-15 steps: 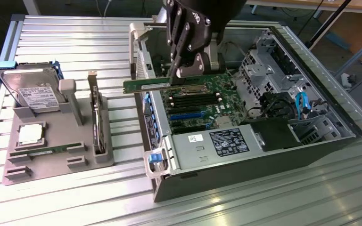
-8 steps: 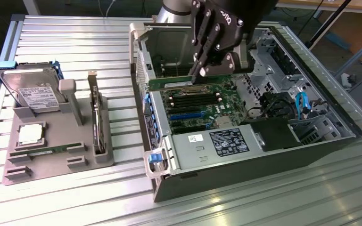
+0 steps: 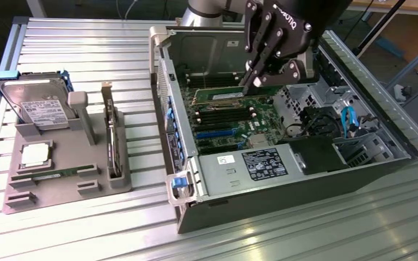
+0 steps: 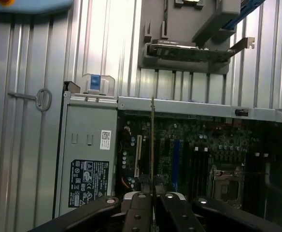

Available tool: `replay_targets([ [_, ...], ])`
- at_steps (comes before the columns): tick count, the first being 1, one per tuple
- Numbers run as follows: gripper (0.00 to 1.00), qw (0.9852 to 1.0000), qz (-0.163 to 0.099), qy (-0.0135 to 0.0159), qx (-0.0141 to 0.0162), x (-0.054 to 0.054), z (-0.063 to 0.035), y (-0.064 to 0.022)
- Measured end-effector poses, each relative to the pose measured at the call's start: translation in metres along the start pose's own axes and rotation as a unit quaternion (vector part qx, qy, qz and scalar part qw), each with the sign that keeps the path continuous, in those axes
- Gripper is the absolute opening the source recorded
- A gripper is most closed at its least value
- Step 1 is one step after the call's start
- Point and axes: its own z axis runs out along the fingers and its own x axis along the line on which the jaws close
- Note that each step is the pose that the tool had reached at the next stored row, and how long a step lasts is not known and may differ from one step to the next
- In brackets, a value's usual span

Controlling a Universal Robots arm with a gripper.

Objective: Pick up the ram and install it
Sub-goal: 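Pick up the ram and move it above insertion slot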

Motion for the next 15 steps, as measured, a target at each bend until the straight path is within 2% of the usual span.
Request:
replay_targets([
  [6,0.13,1.0,0.0,-0.0001,-0.002,0.003,-0.0016,-0.0335],
  [15,0.13,1.0,0.0,-0.0003,-0.0034,0.005,-0.003,-0.0621],
])
